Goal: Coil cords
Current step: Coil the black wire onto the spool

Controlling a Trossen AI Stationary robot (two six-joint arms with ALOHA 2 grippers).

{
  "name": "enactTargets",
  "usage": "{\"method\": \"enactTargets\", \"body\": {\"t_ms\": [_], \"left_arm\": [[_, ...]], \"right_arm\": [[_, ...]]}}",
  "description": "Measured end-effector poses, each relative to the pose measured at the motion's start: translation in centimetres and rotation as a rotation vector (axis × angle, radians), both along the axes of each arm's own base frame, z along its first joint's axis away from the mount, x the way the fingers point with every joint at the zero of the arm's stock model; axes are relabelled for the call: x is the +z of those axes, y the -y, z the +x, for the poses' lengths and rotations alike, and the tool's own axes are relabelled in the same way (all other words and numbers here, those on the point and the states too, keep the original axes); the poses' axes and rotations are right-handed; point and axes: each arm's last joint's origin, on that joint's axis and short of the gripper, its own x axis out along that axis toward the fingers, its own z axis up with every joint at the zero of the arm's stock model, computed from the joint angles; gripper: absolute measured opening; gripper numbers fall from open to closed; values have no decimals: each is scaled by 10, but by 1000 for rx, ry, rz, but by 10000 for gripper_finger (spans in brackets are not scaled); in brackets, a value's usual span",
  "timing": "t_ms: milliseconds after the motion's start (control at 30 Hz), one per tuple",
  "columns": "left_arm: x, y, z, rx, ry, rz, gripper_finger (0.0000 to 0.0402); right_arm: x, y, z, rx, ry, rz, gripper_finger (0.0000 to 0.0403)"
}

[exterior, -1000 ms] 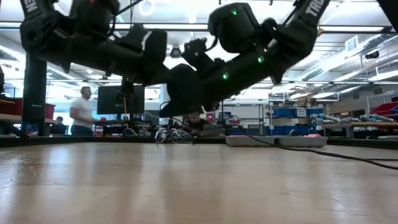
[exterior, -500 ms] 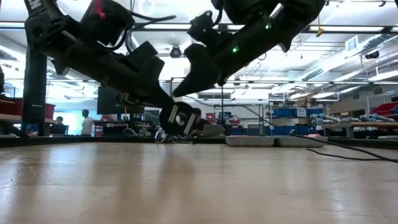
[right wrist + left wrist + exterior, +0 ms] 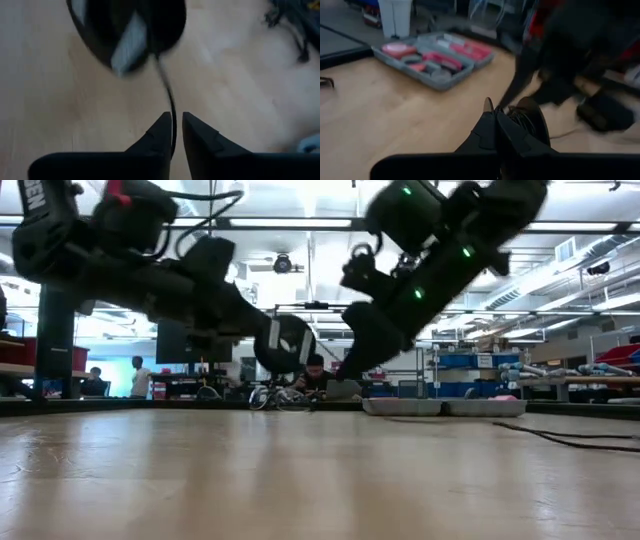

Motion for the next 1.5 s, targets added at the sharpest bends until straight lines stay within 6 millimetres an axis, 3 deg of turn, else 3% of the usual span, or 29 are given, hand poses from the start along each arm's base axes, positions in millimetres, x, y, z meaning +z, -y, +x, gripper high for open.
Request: {"method": "enactTargets", "body": {"t_ms": [333, 467, 600, 733, 867, 1000, 1267, 1500], "left_arm": [[1, -6, -33, 113, 218, -40, 0], [0, -9, -38, 207, 244, -58, 0], [-1, -10, -40, 230, 246, -74, 0], [0, -9, -37, 230, 249, -74, 0], [3, -7, -33, 220, 251, -54, 0], [7, -2, -29, 214, 247, -23, 0], [11, 1, -23, 235, 228, 15, 0], [11, 1, -23, 235, 233, 15, 0]], "right_arm": [[-29, -6, -28, -11, 167, 125, 61], [-22, -16, -36, 26, 180, 125, 55], [-2, -21, -50, 73, 221, 83, 48], [11, -17, -66, 53, 245, 12, 43], [8, -7, -72, -2, 292, 16, 49], [-1, -2, -69, -9, 338, 82, 71], [-26, -7, -31, 65, 314, 40, 124], [-37, -4, -17, 30, 295, 17, 137]]}}
